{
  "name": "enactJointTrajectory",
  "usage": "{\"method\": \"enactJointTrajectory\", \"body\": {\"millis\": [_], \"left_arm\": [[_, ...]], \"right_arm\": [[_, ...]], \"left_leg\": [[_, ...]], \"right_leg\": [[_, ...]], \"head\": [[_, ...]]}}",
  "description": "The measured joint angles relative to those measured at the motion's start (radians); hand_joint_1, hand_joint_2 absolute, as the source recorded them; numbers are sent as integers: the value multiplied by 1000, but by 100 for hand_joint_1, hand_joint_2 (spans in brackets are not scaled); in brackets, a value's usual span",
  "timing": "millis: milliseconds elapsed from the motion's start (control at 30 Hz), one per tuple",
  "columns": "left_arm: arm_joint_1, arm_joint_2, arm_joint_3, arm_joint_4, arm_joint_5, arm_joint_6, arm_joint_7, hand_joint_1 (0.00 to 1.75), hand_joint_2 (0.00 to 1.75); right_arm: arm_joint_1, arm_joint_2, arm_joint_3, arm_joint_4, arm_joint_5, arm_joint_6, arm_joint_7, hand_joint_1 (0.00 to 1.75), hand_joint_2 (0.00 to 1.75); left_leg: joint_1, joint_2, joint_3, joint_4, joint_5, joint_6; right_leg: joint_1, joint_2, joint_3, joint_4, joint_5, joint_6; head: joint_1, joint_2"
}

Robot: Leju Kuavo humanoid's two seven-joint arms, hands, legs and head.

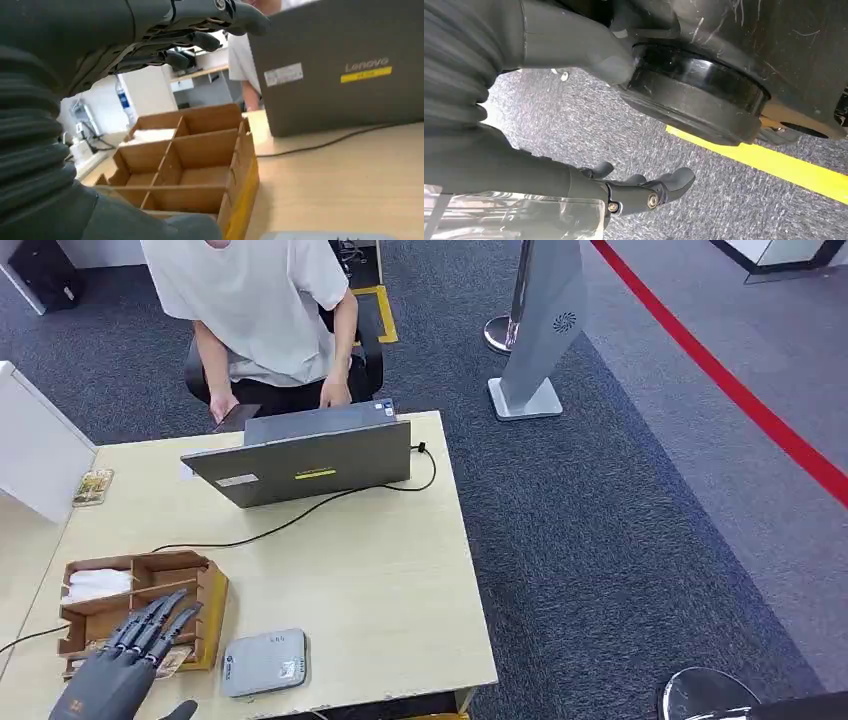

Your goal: Pass the card to the sensor for recognition and then transmit it.

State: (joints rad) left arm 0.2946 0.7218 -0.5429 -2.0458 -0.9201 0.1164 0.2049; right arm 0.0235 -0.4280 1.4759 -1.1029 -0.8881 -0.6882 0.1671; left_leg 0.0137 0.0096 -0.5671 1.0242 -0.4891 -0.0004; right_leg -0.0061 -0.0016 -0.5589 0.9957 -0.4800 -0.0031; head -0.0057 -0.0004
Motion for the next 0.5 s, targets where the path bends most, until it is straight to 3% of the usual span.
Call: {"method": "enactJointTrajectory", "body": {"millis": [300,500], "left_arm": [[35,56,-53,16,39,60,129,0,175],[59,72,-73,27,6,94,265,0,175]], "right_arm": [[-4,-8,0,-14,8,0,10,0,175],[6,-13,-13,-29,60,0,40,0,175]], "left_leg": [[0,0,0,0,0,0],[0,0,0,0,0,0]], "right_leg": [[0,0,0,0,0,0],[0,0,0,0,0,0]], "head": [[0,0],[0,0]]}}
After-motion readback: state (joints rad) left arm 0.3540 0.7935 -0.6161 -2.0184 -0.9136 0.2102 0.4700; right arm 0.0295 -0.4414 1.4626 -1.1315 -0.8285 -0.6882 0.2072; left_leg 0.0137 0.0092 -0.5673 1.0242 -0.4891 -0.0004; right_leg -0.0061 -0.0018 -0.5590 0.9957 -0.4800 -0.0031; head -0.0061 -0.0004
